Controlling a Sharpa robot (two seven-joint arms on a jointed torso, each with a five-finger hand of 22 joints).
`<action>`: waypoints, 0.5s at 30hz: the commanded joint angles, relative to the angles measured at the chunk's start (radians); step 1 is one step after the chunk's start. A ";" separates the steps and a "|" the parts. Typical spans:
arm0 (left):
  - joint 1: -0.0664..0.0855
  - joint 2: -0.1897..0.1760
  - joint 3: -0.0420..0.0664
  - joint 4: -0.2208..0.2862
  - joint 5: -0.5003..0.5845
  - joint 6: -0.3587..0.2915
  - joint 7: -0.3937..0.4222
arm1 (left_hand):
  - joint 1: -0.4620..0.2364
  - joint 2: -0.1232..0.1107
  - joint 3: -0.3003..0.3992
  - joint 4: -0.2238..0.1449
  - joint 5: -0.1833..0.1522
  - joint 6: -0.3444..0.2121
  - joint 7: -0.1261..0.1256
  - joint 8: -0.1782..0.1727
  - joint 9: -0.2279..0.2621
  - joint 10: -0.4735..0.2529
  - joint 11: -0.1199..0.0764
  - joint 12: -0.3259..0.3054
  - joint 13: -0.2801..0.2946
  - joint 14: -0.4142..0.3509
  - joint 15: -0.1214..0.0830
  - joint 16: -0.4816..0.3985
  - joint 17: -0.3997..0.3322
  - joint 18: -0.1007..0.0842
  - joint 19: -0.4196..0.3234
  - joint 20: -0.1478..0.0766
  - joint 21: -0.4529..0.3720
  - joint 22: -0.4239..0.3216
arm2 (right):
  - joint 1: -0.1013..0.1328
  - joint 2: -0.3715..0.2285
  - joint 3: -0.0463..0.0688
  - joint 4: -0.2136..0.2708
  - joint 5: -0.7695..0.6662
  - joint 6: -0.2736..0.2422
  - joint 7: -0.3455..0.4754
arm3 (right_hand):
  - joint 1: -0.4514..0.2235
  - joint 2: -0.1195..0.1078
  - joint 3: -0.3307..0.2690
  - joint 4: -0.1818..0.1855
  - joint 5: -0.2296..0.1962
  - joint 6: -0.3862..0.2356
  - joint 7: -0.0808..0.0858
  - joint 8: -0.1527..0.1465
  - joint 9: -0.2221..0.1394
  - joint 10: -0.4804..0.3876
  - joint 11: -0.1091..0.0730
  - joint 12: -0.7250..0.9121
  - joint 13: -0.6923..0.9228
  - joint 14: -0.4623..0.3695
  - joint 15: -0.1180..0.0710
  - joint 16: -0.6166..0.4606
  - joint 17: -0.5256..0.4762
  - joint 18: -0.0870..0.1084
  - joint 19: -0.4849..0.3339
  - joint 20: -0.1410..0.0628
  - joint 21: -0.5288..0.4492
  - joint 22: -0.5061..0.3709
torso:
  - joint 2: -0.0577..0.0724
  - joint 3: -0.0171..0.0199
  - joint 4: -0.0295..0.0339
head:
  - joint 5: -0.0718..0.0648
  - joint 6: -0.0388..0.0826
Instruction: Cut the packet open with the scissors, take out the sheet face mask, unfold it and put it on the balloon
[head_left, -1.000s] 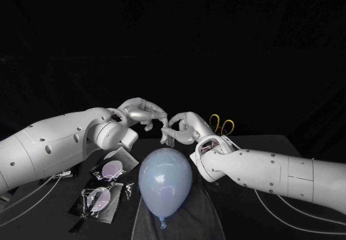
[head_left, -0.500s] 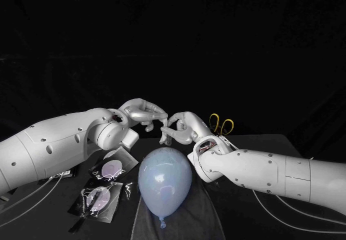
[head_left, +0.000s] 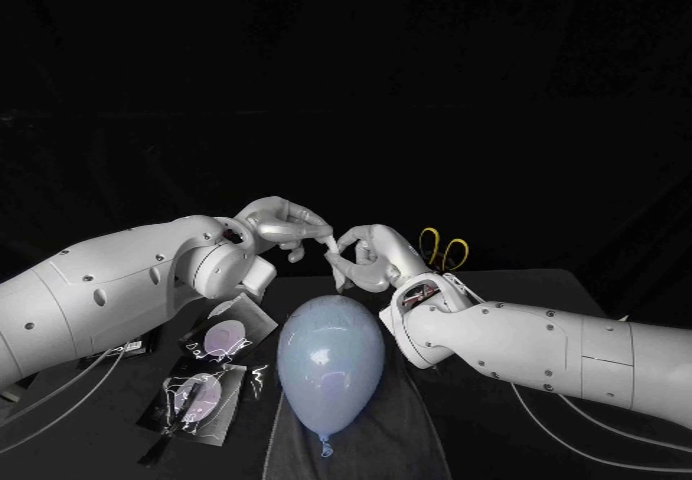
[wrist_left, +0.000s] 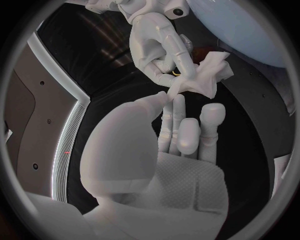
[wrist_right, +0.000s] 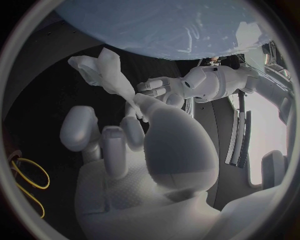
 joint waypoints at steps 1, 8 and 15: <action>0.001 0.001 0.001 0.000 0.005 -0.009 0.000 | 0.007 0.000 0.006 0.000 0.003 0.009 0.001 0.003 0.041 0.007 0.000 -0.005 -0.001 0.007 -0.002 0.003 -0.001 -0.002 0.008 0.001 0.003 0.000 | -0.001 -0.004 0.001 0.004 -0.012 0.014 0.023 | -0.022 -0.026 0.009 0.006 0.004 -0.025 0.011 -0.004 -0.007 -0.038 0.008 -0.033 -0.034 0.070 0.004 -0.009 0.127 0.020 -0.016 0.001 -0.035 0.076 | 0.000 0.0006 -0.0004 | 0.000 -0.001; 0.001 0.001 0.001 0.000 0.004 -0.008 -0.004 | 0.007 0.000 0.006 0.000 0.003 0.009 0.001 0.003 0.041 0.007 0.000 -0.005 -0.001 0.007 -0.002 0.003 -0.001 -0.002 0.008 0.001 0.003 0.000 | -0.001 -0.008 0.001 0.001 -0.012 0.028 0.020 | -0.071 -0.069 0.003 0.025 0.032 -0.115 0.054 -0.048 -0.035 -0.151 0.046 -0.126 -0.133 0.048 0.038 -0.031 0.074 0.033 -0.062 0.027 -0.137 0.044 | 0.000 0.0002 0.0004 | 0.000 -0.001; 0.001 0.001 0.001 0.002 0.004 -0.005 -0.006 | 0.007 0.000 0.006 0.000 0.003 0.009 0.001 0.003 0.041 0.007 0.000 -0.005 -0.001 0.007 -0.002 0.003 -0.001 -0.002 0.008 0.001 0.003 0.000 | -0.001 -0.007 0.001 -0.009 -0.015 0.063 0.004 | -0.071 -0.069 0.007 0.024 0.030 -0.124 0.059 -0.050 -0.040 -0.174 0.052 -0.142 -0.153 0.040 0.043 -0.037 0.058 0.037 -0.075 0.033 -0.164 0.035 | 0.000 -0.0005 0.0010 | 0.000 -0.004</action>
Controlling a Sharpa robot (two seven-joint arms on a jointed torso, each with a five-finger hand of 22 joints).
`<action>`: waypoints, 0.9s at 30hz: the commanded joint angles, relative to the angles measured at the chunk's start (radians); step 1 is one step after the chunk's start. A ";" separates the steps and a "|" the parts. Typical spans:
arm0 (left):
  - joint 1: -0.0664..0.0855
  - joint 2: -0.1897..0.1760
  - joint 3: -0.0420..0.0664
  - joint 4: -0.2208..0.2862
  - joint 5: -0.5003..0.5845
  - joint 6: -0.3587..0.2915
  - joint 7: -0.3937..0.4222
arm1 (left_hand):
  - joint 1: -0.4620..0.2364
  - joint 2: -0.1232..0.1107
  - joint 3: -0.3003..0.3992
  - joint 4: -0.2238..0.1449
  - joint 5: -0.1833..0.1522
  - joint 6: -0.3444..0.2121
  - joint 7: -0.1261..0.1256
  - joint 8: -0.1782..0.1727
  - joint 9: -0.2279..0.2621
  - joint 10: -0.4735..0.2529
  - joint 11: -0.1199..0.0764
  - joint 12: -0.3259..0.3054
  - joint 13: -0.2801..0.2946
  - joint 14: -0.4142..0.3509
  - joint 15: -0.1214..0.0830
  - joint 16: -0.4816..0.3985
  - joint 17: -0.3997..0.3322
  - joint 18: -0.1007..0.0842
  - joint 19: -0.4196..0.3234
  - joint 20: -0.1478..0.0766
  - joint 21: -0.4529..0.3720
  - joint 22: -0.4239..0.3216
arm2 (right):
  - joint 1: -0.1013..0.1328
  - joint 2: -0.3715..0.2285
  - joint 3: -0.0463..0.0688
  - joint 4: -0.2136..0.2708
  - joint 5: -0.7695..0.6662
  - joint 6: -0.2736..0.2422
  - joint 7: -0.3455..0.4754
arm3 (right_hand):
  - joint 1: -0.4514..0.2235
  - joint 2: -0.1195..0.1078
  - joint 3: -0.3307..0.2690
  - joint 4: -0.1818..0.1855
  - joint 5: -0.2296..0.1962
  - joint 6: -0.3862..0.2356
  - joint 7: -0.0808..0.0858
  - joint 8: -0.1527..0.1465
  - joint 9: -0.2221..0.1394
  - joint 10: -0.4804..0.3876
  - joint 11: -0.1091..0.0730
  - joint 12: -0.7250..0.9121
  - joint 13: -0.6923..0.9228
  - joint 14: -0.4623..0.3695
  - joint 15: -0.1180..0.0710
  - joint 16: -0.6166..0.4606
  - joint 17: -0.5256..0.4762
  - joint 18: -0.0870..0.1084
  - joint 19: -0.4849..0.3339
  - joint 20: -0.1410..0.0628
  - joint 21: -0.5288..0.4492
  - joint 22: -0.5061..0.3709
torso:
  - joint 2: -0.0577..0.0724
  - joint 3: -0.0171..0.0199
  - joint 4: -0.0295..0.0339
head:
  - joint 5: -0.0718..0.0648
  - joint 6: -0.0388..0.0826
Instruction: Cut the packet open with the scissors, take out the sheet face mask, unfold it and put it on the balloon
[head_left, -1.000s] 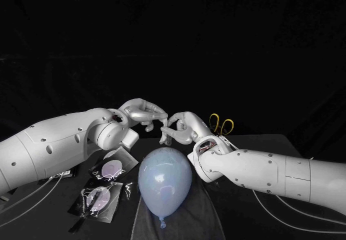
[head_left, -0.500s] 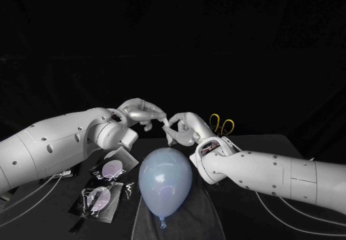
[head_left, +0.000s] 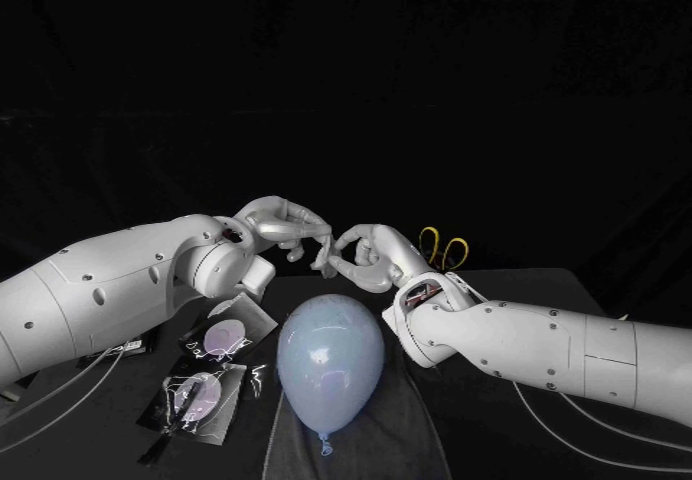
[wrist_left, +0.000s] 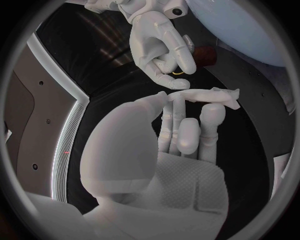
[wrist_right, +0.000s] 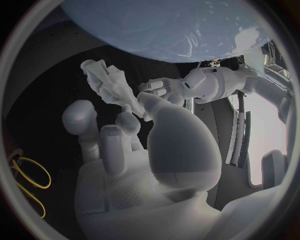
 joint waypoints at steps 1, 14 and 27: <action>0.001 0.001 0.001 0.004 0.004 0.000 0.000 | 0.007 0.000 0.006 0.000 0.004 0.009 0.001 0.003 0.041 0.008 -0.002 -0.005 -0.001 0.007 -0.003 0.005 0.000 -0.002 0.009 0.001 0.003 0.001 | 0.000 0.001 0.001 -0.005 -0.018 0.052 -0.010 | -0.005 -0.004 0.003 0.003 -0.008 -0.016 0.004 -0.008 -0.004 -0.024 0.004 -0.015 -0.016 0.037 0.011 -0.010 0.050 0.023 -0.017 0.006 -0.025 0.030 | 0.000 -0.0005 0.0014 | 0.001 -0.001; 0.001 -0.001 0.001 0.005 0.004 -0.011 -0.004 | 0.007 0.000 0.007 0.000 0.004 0.009 0.001 0.003 0.042 0.009 -0.002 -0.005 -0.001 0.007 -0.003 0.004 -0.002 -0.002 0.010 0.000 0.004 0.002 | -0.003 -0.004 0.000 -0.014 -0.064 0.130 -0.009 | 0.072 0.031 0.079 -0.066 -0.137 0.048 -0.009 0.006 -0.041 0.043 -0.008 0.068 0.031 0.048 0.003 0.007 0.085 0.019 0.009 0.008 0.021 0.050 | 0.000 -0.0001 0.0008 | 0.003 -0.003; 0.001 -0.003 0.001 0.006 0.004 -0.010 -0.007 | 0.007 0.000 0.007 0.000 0.004 0.009 0.001 0.003 0.043 0.010 -0.002 -0.005 -0.001 0.008 -0.003 0.004 0.001 -0.002 0.011 0.000 0.005 0.003 | -0.027 -0.010 0.000 -0.014 -0.131 0.107 -0.019 | 0.050 0.019 0.110 -0.091 -0.141 0.109 -0.028 -0.006 -0.071 0.113 -0.025 0.116 0.081 0.067 -0.014 0.022 0.128 0.007 0.046 -0.010 0.091 0.078 | 0.000 0.0003 0.0007 | 0.005 -0.006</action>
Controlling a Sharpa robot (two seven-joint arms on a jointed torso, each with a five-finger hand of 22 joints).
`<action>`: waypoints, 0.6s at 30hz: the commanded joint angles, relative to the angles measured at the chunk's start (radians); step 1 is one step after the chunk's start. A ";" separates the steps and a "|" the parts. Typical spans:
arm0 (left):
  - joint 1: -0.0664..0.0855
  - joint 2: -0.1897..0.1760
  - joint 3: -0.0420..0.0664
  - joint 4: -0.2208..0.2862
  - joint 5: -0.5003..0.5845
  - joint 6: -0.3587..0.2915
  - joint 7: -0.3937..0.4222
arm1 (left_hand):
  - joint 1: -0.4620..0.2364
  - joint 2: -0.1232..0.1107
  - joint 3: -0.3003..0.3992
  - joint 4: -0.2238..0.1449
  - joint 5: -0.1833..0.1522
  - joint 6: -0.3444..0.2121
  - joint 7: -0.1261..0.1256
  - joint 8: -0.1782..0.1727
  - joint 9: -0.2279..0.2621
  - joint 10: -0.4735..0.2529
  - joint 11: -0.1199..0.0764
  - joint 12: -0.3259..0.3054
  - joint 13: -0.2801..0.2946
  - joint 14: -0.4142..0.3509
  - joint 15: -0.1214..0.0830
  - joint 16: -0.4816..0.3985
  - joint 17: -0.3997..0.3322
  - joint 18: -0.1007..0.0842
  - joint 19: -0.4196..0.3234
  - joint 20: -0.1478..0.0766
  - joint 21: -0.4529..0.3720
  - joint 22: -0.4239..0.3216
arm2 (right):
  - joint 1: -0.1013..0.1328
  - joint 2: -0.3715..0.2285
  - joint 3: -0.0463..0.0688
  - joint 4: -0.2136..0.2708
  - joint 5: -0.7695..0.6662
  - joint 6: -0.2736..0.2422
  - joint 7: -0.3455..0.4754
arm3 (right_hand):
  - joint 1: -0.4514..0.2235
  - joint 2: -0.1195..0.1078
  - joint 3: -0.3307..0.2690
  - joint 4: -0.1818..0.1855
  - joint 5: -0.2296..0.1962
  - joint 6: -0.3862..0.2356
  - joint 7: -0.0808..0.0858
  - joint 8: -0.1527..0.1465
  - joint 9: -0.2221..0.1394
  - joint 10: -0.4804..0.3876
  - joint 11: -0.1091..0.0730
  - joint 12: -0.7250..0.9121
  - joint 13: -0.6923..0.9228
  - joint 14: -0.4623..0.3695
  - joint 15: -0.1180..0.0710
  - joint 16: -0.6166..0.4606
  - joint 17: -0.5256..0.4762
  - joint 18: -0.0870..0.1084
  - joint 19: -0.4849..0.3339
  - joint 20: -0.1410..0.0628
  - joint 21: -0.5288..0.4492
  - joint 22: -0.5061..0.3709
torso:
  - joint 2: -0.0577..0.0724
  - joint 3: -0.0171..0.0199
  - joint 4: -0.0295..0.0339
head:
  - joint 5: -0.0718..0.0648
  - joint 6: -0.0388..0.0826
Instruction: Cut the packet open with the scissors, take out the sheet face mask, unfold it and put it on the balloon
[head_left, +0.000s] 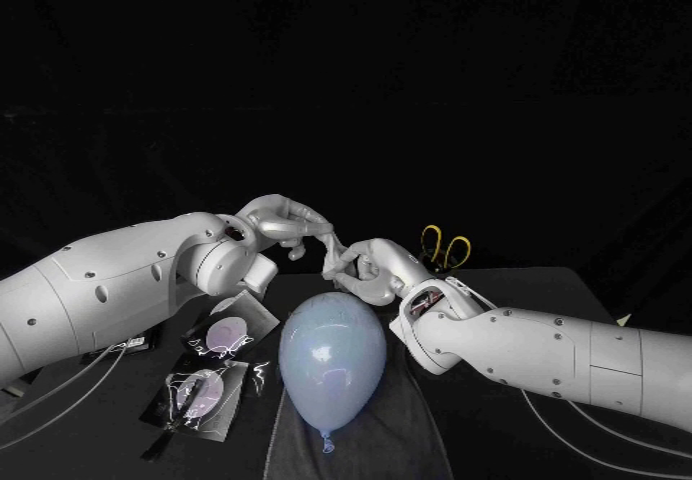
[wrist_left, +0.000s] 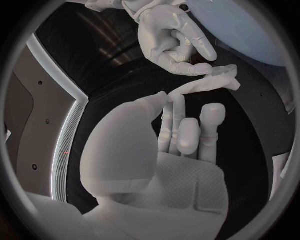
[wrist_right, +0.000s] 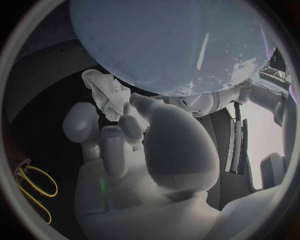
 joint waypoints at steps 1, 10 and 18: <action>0.001 0.000 0.001 0.000 0.004 -0.004 0.002 | 0.008 0.000 0.007 0.001 0.003 0.009 0.001 0.003 0.029 0.006 0.001 -0.005 -0.001 0.004 0.001 0.006 0.001 -0.002 0.005 -0.001 0.005 0.001 | -0.002 0.005 0.001 -0.008 -0.063 -0.011 -0.020 | -0.014 -0.010 0.004 0.000 -0.007 0.006 -0.001 -0.007 -0.003 0.004 -0.002 -0.001 -0.005 0.065 -0.007 0.004 0.126 -0.017 0.007 -0.004 0.000 0.078 | 0.000 0.0004 0.0008 | -0.002 0.000; 0.001 0.000 0.001 0.004 0.004 0.000 0.001 | 0.008 0.000 0.008 0.001 0.003 0.009 0.001 0.003 0.030 0.007 0.001 -0.006 -0.002 0.005 0.001 0.006 0.000 -0.002 0.005 -0.001 0.005 0.001 | -0.004 0.013 0.001 -0.025 -0.094 -0.058 -0.058 | -0.036 -0.022 -0.001 0.003 -0.012 -0.006 0.005 -0.021 -0.015 -0.008 0.003 -0.013 -0.018 0.064 -0.004 0.001 0.121 -0.016 0.003 -0.003 -0.012 0.076 | 0.001 -0.0004 0.0006 | -0.002 -0.003; 0.001 -0.001 0.001 0.007 0.005 0.001 0.001 | 0.008 0.000 0.008 0.001 0.003 0.009 0.001 0.003 0.030 0.007 0.001 -0.006 -0.002 0.005 0.001 0.006 0.000 -0.002 0.005 -0.001 0.005 0.001 | -0.006 0.025 0.001 -0.042 -0.120 -0.104 -0.065 | -0.043 -0.028 -0.006 0.002 -0.029 -0.010 0.007 -0.025 -0.019 -0.010 0.005 -0.013 -0.019 0.064 -0.002 0.000 0.120 -0.015 0.001 -0.001 -0.018 0.075 | 0.000 0.0003 0.0003 | -0.002 -0.001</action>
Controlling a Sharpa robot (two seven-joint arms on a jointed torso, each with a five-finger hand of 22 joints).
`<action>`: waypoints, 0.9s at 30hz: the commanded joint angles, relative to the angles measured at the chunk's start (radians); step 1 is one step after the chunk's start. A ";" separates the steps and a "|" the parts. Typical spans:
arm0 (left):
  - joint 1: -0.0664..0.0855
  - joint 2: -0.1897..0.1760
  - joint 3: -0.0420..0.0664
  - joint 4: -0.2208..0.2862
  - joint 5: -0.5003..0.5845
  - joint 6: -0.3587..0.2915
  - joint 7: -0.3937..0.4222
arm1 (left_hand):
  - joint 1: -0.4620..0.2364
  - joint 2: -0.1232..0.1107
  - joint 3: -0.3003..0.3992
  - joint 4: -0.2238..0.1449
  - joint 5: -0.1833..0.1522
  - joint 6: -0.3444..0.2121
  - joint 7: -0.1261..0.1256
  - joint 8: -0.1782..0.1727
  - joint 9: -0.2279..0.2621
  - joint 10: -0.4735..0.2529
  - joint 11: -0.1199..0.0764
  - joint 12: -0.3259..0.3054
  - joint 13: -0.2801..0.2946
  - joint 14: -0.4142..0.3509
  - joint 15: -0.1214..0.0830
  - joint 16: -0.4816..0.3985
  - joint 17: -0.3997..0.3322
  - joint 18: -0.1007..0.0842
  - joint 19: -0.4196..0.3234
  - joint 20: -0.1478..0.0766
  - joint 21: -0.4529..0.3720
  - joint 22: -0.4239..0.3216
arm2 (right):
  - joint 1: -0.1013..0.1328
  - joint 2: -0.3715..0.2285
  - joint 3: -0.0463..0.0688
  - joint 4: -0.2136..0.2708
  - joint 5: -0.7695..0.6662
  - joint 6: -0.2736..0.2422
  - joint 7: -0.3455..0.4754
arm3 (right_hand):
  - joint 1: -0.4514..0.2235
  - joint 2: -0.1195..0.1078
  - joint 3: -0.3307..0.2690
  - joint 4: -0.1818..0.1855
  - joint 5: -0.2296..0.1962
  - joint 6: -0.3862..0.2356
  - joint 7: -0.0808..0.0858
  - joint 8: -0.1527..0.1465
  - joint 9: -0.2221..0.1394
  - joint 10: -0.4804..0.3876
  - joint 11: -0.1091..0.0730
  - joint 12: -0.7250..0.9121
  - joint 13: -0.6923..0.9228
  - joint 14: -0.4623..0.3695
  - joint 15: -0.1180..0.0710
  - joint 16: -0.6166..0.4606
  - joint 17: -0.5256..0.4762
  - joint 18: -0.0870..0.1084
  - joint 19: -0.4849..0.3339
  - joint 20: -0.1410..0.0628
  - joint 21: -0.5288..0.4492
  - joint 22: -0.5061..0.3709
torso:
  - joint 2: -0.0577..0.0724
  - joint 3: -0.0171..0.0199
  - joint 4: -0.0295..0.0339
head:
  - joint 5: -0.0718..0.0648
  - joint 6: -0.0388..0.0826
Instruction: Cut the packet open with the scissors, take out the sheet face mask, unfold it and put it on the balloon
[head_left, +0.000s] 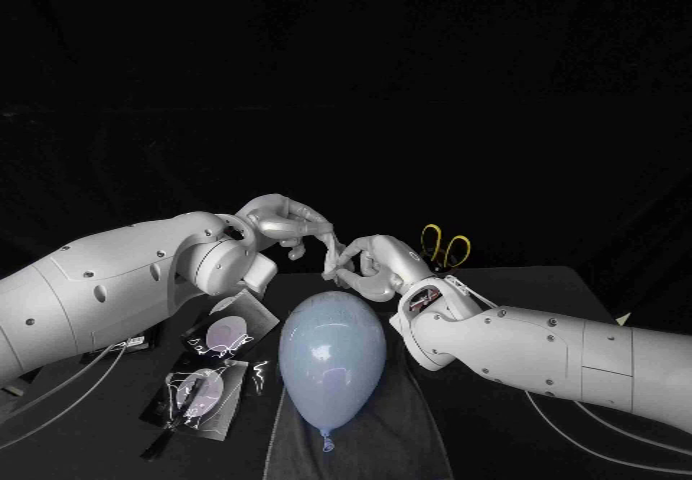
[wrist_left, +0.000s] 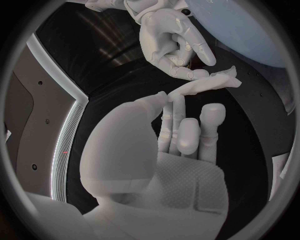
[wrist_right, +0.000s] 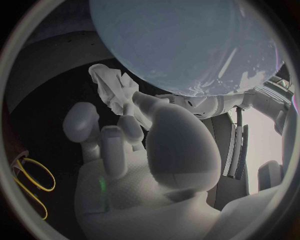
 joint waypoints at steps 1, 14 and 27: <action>0.001 0.000 0.001 0.002 0.005 0.002 0.003 | 0.010 0.003 0.005 -0.002 0.003 0.007 -0.001 0.003 0.030 0.007 0.001 -0.006 -0.001 0.005 0.001 0.006 0.000 -0.002 0.005 -0.001 0.005 0.001 | -0.001 0.007 0.001 -0.008 -0.044 -0.052 -0.017 | -0.011 -0.003 -0.007 0.002 -0.011 -0.008 0.004 -0.005 -0.003 -0.009 0.002 -0.007 -0.005 0.062 0.000 0.001 0.119 -0.013 -0.003 0.003 -0.008 0.075 | 0.000 0.0001 -0.0001 | -0.001 0.001; 0.001 0.001 0.001 0.011 0.011 0.006 0.003 | 0.010 0.002 0.006 -0.002 0.003 0.007 -0.002 0.003 0.031 0.008 0.001 -0.006 -0.001 0.006 0.001 0.006 0.001 -0.003 0.007 -0.001 0.007 0.003 | -0.002 0.027 0.001 -0.031 -0.076 -0.046 -0.030 | -0.008 -0.011 -0.011 -0.012 -0.048 -0.031 0.014 -0.014 -0.012 -0.046 0.011 -0.031 -0.033 0.054 0.009 -0.007 0.101 -0.007 -0.020 0.009 -0.047 0.064 | 0.000 -0.0001 0.0004 | -0.002 0.000; 0.001 -0.002 0.001 0.017 0.013 0.005 0.003 | 0.010 0.002 0.006 -0.002 0.003 0.007 -0.002 0.003 0.031 0.008 0.001 -0.006 -0.001 0.006 0.001 0.006 0.001 -0.003 0.007 -0.001 0.007 0.003 | -0.009 0.038 0.001 -0.041 -0.107 -0.004 -0.050 | -0.007 -0.019 -0.022 -0.022 -0.071 -0.044 0.021 -0.014 -0.015 -0.076 0.018 -0.047 -0.054 0.046 0.016 -0.014 0.085 -0.003 -0.035 0.016 -0.077 0.057 | 0.000 -0.0004 0.0001 | -0.001 0.000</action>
